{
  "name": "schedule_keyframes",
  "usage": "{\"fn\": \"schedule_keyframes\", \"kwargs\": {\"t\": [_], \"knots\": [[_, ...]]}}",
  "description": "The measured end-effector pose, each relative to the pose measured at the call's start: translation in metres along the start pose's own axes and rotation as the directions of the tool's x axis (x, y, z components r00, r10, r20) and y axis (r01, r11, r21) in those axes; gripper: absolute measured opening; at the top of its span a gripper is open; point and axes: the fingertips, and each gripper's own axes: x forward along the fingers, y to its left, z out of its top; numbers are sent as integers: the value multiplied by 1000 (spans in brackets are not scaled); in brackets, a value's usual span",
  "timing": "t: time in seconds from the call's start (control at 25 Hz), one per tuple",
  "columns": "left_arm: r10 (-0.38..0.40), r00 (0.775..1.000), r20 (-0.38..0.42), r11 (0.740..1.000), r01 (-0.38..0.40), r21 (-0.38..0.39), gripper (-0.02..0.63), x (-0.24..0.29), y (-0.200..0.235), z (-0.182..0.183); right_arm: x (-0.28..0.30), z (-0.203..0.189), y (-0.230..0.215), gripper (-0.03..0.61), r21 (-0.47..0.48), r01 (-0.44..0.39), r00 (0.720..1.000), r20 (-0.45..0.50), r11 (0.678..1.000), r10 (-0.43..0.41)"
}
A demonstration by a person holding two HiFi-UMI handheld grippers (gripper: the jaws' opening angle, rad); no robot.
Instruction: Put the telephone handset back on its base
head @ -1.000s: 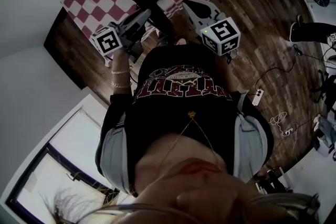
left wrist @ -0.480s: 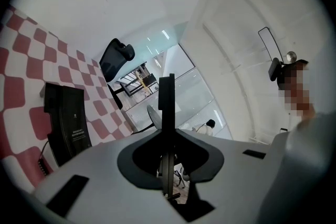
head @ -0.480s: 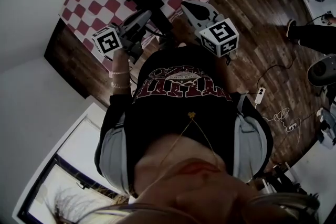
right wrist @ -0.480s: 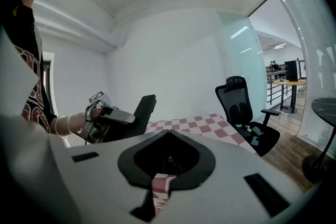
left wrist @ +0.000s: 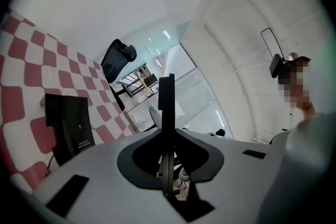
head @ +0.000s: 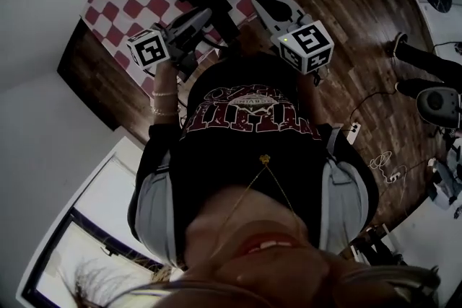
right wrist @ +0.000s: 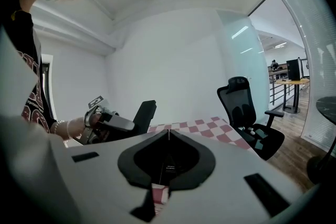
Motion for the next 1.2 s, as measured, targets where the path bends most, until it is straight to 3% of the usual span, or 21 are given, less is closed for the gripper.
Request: {"fn": "schedule_keyframes", "kwargs": {"t": [0.16, 0.6, 1.2], "knots": [[20, 1000, 9, 999, -20, 40, 75, -10, 13, 13, 17, 2, -6, 20, -13, -4, 1000, -15, 1000, 4], [38, 996, 83, 999, -37, -16, 74, -39, 37, 35, 67, 7, 0, 20, -47, -46, 998, -52, 998, 43], [12, 999, 47, 998, -9, -54, 74, -50, 55, 34, 92, -1, 10, 20, -16, -27, 998, -58, 1000, 26]]}}
